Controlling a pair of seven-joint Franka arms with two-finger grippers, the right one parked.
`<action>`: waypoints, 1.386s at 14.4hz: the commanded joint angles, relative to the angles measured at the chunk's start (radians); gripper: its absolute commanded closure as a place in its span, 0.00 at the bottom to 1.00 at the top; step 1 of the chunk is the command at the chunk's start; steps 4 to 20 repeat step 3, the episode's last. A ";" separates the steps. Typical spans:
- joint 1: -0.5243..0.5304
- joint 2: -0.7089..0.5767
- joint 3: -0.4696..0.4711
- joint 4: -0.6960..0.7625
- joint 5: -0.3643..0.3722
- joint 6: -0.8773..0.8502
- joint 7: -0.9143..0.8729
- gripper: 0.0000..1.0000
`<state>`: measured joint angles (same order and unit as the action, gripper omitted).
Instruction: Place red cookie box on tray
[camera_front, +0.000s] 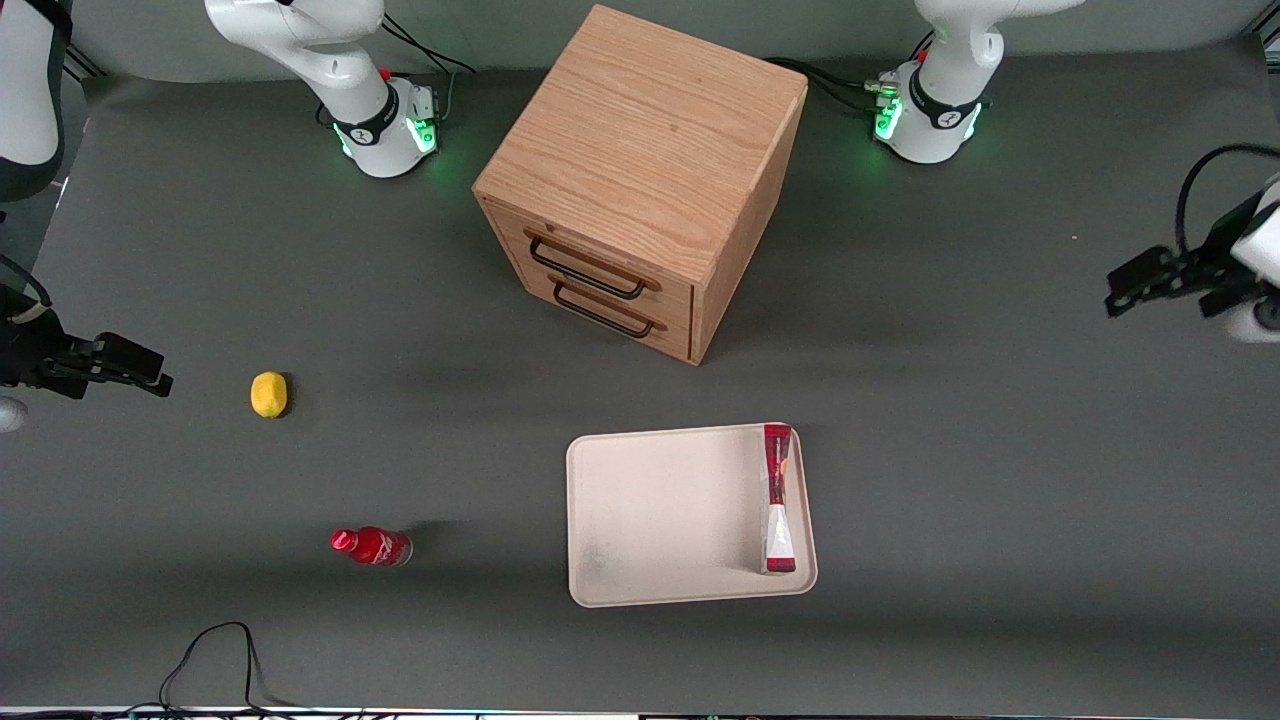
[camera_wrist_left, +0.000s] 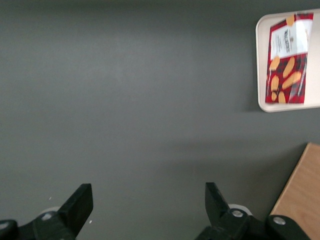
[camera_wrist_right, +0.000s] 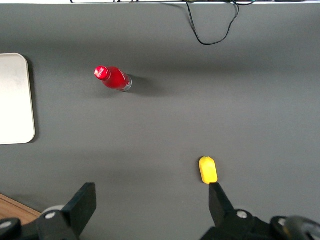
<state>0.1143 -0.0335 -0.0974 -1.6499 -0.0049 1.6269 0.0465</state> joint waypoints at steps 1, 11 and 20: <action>0.016 -0.088 -0.007 -0.060 -0.018 -0.033 0.030 0.00; 0.016 -0.091 -0.005 -0.056 -0.015 -0.045 0.032 0.00; 0.016 -0.091 -0.005 -0.056 -0.015 -0.045 0.032 0.00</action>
